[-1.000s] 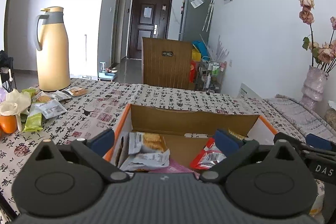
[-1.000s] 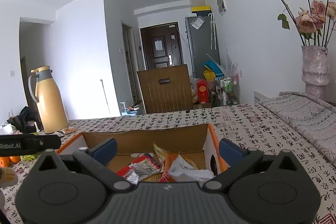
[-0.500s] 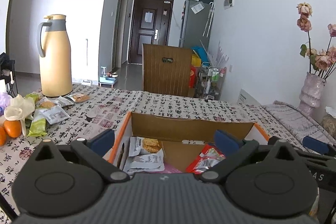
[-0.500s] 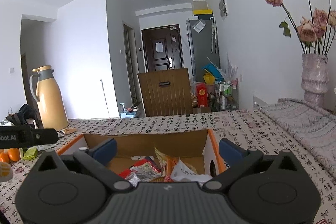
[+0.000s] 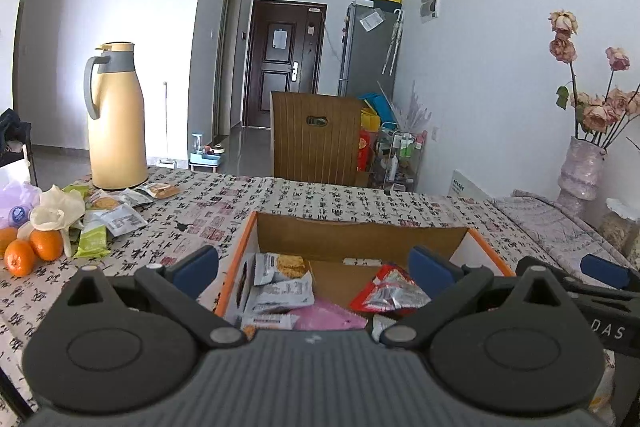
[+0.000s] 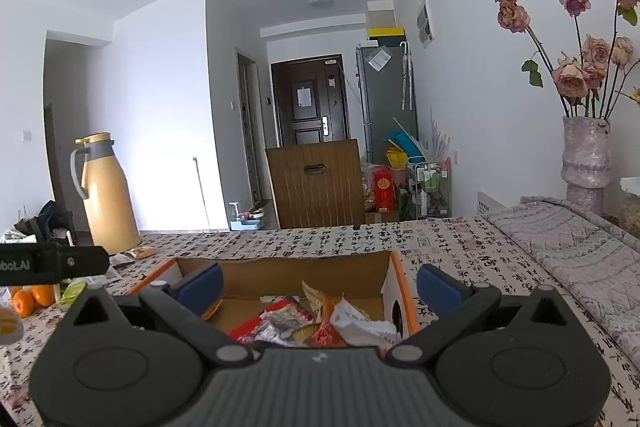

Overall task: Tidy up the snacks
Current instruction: 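Move both tools back to the snack pile beside the box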

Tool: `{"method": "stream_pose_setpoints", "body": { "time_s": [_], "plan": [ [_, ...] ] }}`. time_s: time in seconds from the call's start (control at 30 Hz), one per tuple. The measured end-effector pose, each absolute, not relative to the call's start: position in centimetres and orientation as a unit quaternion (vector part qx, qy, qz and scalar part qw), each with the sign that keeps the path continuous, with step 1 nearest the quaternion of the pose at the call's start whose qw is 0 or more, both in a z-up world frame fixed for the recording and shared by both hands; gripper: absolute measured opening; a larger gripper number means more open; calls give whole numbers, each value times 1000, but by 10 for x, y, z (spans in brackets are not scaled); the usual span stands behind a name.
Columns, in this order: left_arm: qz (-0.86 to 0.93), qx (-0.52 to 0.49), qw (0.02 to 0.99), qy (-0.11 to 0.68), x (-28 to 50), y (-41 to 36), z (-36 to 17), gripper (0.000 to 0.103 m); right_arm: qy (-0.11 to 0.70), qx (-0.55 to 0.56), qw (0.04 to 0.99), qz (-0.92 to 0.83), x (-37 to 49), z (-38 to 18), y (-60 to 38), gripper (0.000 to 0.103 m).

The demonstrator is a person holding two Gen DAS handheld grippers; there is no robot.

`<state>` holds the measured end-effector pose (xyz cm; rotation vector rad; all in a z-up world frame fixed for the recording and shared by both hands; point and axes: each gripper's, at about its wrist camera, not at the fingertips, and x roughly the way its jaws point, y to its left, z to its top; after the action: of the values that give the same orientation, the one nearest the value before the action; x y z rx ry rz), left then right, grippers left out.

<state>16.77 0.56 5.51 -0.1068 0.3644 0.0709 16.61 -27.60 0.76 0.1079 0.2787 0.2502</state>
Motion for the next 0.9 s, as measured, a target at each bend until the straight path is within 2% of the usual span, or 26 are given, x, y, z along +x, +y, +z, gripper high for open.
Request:
{"method": "stream_pose_setpoints", "body": {
  "time_s": [0.47,0.9],
  "plan": [
    [30,-41,978,201,118,9,41,103,167,65,974,139,112,-10,-283,103],
    [22,-30,970,239,83,18,3,103,211,59,966,133,74,-40,-285,103]
  ]
}}
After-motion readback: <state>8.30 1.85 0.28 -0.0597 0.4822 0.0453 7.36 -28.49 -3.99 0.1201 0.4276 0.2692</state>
